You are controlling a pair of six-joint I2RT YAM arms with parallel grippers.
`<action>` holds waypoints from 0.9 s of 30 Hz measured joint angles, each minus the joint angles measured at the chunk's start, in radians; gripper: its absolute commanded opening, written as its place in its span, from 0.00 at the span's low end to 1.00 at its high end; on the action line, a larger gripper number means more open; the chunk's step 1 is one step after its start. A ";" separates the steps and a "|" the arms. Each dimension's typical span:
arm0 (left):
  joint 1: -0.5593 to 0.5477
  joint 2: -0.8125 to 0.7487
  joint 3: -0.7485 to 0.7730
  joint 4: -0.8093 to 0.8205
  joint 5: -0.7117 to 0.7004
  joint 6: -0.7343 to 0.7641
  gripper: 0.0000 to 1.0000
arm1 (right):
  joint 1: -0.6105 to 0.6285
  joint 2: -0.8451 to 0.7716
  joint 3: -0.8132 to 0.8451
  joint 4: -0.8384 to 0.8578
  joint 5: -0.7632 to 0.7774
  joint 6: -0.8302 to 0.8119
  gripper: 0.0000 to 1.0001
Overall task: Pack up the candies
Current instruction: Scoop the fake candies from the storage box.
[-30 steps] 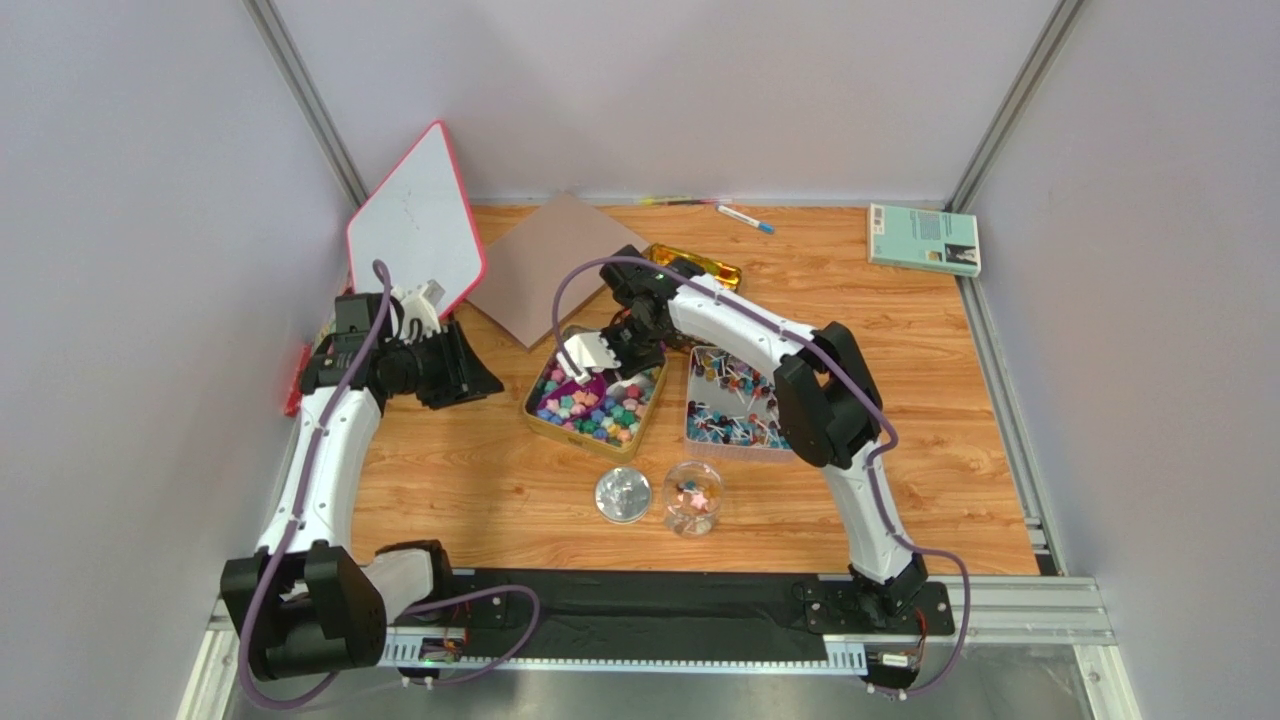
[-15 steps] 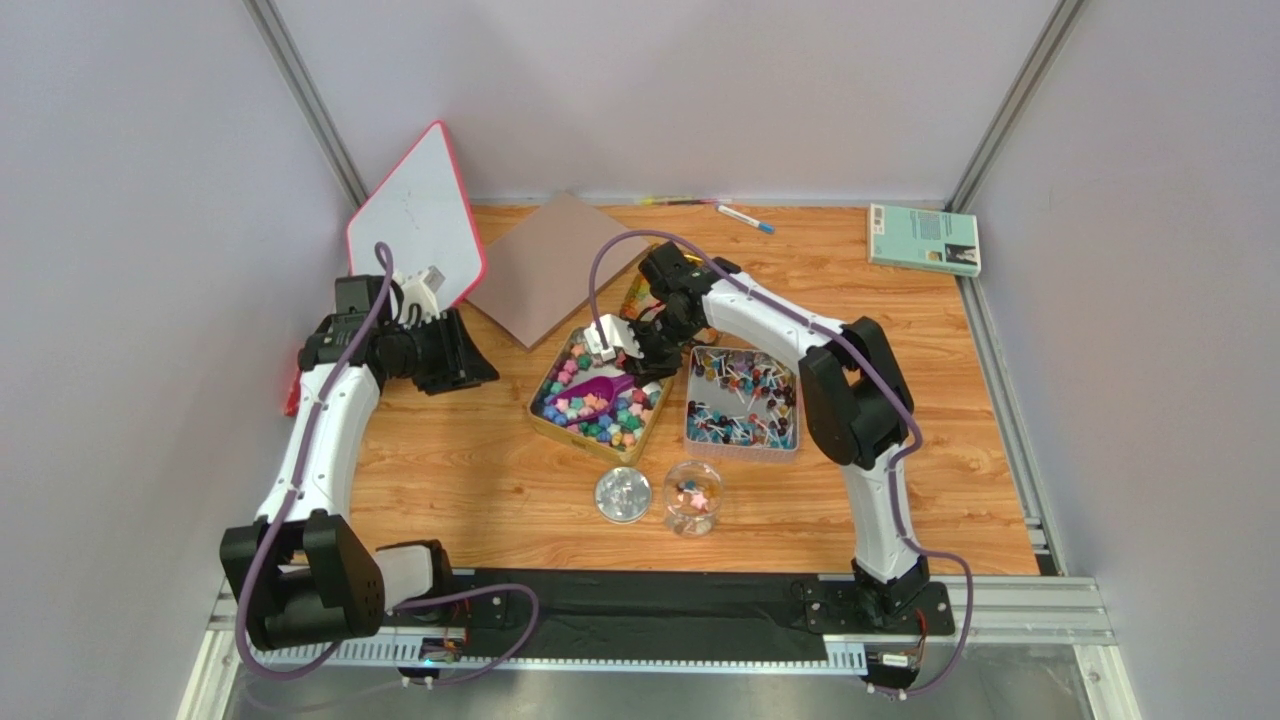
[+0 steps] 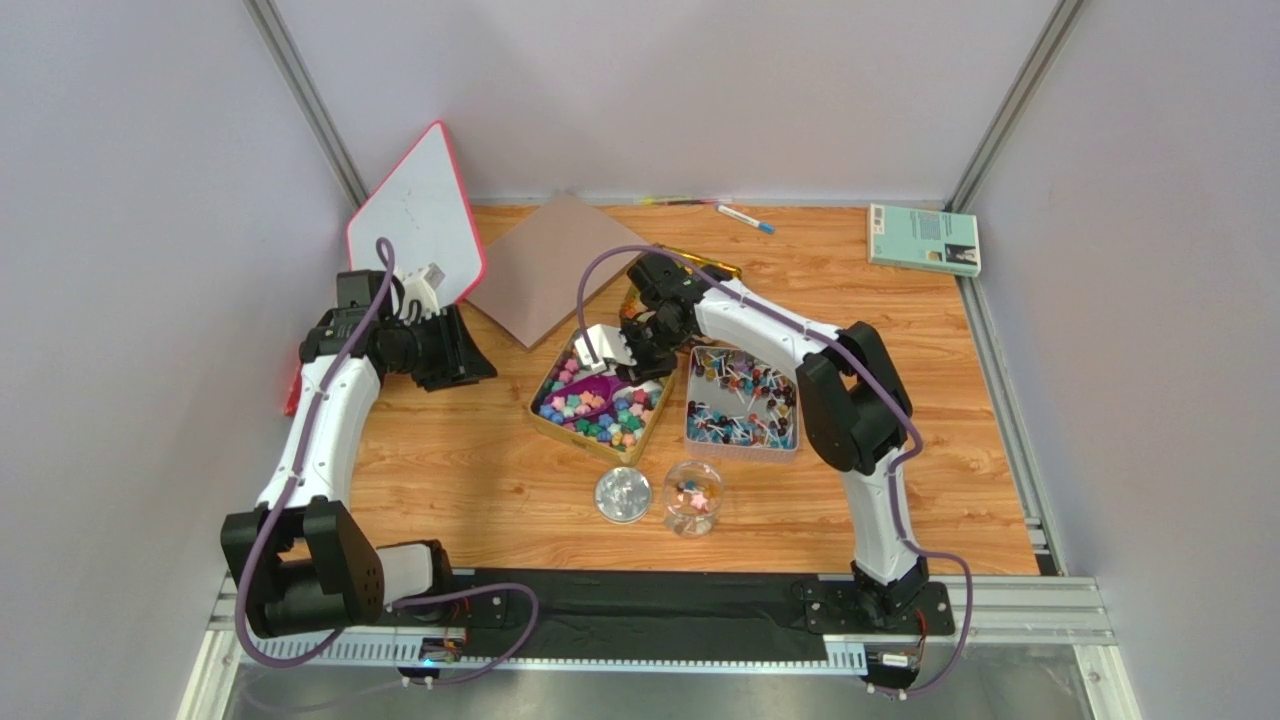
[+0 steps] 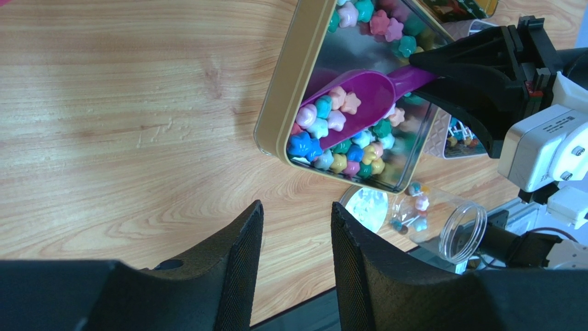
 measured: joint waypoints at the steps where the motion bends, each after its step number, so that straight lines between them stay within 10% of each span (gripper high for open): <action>1: 0.000 0.001 0.000 0.000 0.000 0.000 0.48 | 0.004 0.000 0.002 0.000 0.010 -0.003 0.16; 16: 0.002 0.004 0.000 0.001 0.000 0.000 0.48 | 0.023 0.039 0.063 -0.044 0.077 -0.004 0.34; 22: 0.002 0.005 0.000 0.002 0.000 0.000 0.48 | 0.029 0.087 0.073 -0.048 0.103 0.010 0.16; 23: 0.002 0.005 0.000 0.003 0.000 0.000 0.48 | 0.029 0.088 0.074 -0.049 0.103 0.010 0.01; 27: 0.003 0.005 0.000 0.006 0.000 0.000 0.48 | 0.029 0.096 0.087 -0.053 0.103 0.027 0.00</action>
